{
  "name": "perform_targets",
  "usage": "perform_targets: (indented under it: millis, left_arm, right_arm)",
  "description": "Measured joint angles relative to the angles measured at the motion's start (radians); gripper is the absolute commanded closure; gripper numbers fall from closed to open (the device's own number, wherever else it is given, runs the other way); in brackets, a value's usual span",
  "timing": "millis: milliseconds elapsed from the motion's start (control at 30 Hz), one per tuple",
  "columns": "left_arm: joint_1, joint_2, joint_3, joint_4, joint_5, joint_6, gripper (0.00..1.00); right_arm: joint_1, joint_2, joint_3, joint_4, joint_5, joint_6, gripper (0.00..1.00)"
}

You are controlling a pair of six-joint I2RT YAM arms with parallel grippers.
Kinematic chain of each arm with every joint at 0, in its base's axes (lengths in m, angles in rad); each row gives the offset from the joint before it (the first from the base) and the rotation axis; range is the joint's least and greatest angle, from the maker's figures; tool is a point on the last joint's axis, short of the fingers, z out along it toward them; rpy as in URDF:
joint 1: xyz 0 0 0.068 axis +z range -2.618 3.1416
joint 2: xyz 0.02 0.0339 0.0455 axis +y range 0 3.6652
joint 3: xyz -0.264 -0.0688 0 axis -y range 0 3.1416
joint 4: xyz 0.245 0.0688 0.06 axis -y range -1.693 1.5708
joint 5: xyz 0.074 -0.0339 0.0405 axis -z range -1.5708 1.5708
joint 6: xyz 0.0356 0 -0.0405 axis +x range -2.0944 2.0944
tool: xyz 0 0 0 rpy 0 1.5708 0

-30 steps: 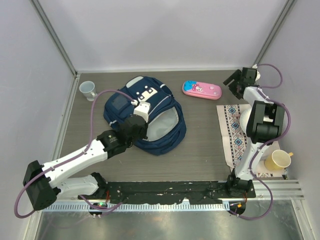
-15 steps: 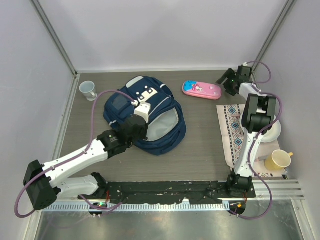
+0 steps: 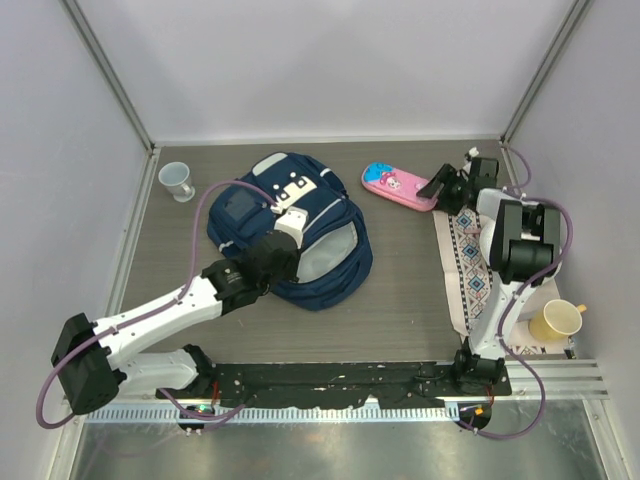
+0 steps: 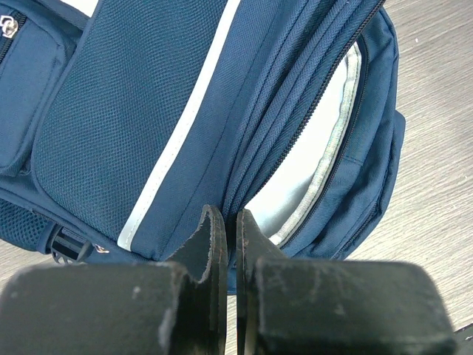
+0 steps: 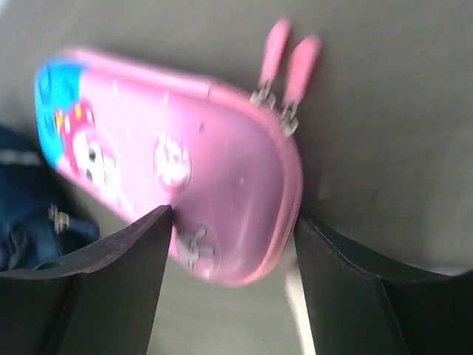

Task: Pack the student bag
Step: Adjust the stationery at the center of the board, then pick up the stationery from the center of the board.

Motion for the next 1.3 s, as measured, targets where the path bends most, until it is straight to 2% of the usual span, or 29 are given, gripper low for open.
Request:
perform_targets:
  millis: [100,233,567,667,900,1100,1300]
  left_arm:
    - [0.0,0.005,0.0,0.0,0.004,0.002,1.0]
    - [0.0,0.005,0.0,0.0,0.004,0.004,1.0]
    - [0.0,-0.004,0.0,-0.003,0.003,0.003,1.0]
    - [0.0,-0.018,0.0,-0.004,0.003,0.003,1.0]
    - [0.0,-0.045,0.0,-0.024,0.001,-0.001,1.0]
    - [0.0,-0.047,0.0,-0.048,0.003,-0.002,1.0]
    - [0.0,-0.051,0.0,-0.048,0.008,-0.015,1.0]
  right_arm:
    - [0.026,-0.129,-0.185,0.002,-0.05,-0.027,0.29]
    - [0.078,-0.259,-0.317,-0.012,-0.097,-0.059,0.29]
    - [0.084,-0.463,-0.312,0.005,0.13,-0.034,0.25]
    - [0.082,-0.423,-0.256,0.006,0.153,-0.032,0.25]
    - [0.069,-0.121,0.011,0.022,0.062,-0.055,0.25]
    - [0.06,0.037,0.093,0.051,-0.077,-0.059,0.25]
    - [0.06,0.077,0.11,0.051,-0.18,-0.06,0.24]
